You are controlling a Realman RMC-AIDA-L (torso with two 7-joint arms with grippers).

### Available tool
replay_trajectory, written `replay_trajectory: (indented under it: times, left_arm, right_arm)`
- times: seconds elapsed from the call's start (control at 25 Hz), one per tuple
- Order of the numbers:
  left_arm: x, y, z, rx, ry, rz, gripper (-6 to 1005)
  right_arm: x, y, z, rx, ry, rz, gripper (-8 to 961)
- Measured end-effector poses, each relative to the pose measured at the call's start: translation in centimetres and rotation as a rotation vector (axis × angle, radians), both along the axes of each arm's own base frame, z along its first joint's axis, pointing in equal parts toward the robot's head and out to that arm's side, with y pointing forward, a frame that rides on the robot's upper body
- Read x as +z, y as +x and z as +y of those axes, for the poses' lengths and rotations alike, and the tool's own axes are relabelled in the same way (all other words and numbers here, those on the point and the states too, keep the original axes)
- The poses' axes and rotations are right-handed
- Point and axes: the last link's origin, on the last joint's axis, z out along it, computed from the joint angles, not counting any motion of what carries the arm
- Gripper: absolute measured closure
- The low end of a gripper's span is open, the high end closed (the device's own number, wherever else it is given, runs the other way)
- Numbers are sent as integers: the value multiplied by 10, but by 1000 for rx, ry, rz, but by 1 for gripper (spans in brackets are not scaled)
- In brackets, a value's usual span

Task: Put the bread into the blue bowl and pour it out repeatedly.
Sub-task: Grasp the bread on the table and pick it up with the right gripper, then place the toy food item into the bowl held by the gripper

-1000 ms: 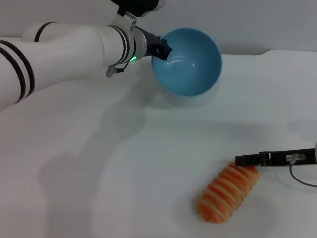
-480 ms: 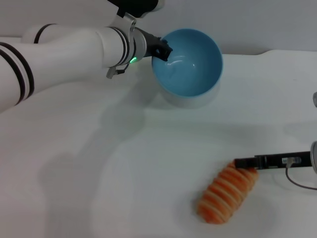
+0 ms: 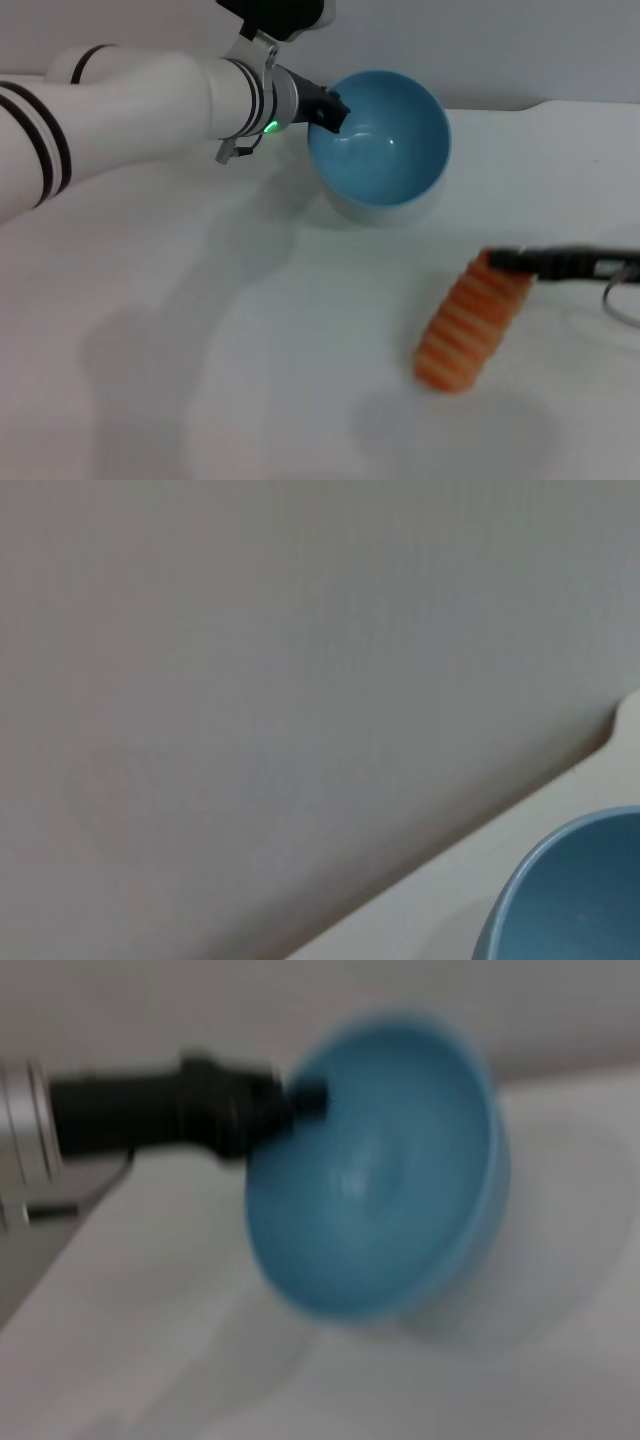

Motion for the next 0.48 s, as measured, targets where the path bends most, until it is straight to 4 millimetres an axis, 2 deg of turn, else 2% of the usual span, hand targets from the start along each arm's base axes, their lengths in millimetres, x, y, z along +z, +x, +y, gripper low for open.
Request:
replay_trajectory:
  times: [0.04, 0.08, 0.2, 0.32, 0.48]
  left_arm:
    - [-2, 2, -1, 6, -23, 9, 1001]
    - [-2, 3, -2, 9, -34, 12, 1001]
    - [-4, 7, -3, 8, -57, 13, 1001]
    - [-10, 17, -9, -4, -103, 19, 1001]
    - [-16, 22, -14, -11, -140, 24, 1001]
  right_arm:
    - [12, -5, 4, 24, 36, 6, 756]
    - [12, -5, 4, 24, 36, 6, 765]
    - [37, -17, 12, 70, 115, 43, 795]
    - [62, -34, 20, 126, 199, 107, 828]
    - [73, -44, 24, 160, 235, 134, 841]
